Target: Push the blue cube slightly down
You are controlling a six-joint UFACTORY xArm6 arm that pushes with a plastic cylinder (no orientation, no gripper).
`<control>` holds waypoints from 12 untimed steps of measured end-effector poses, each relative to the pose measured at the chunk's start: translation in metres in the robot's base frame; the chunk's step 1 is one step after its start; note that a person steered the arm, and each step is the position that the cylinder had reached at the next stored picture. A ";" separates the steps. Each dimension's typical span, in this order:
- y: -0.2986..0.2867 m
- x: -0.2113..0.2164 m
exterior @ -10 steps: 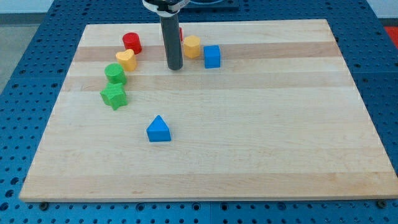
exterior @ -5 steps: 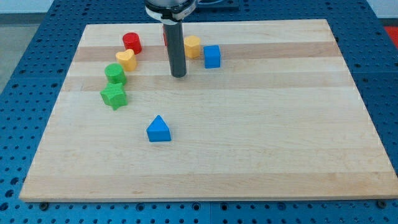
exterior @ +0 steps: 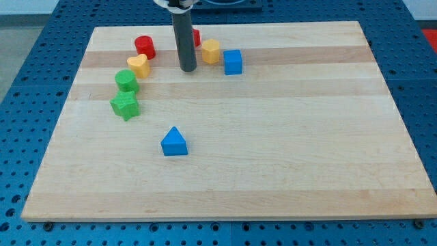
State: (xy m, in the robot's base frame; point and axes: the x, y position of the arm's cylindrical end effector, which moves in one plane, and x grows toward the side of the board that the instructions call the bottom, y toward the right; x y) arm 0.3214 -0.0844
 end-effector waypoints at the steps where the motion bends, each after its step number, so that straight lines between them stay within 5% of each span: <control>1: -0.012 0.002; 4: 0.109 0.074; 6: 0.125 0.075; 9: 0.153 0.054; 12: 0.163 -0.016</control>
State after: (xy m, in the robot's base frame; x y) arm 0.3050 0.0790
